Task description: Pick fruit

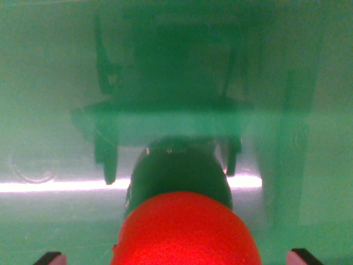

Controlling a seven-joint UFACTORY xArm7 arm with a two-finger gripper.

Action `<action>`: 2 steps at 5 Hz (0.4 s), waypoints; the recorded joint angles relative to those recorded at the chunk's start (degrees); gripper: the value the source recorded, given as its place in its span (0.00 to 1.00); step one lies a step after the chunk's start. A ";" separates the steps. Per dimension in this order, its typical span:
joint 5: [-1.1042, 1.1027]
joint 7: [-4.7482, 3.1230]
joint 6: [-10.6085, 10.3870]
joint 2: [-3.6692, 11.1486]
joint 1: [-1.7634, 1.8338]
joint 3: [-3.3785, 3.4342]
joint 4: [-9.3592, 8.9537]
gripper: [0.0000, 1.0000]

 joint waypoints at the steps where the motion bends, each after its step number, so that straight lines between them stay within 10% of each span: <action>1: -0.05 0.21 -1.38 0.35 -0.19 -0.17 -1.42 0.00; 2: -0.05 0.21 -1.38 0.35 -0.19 -0.17 -1.42 0.00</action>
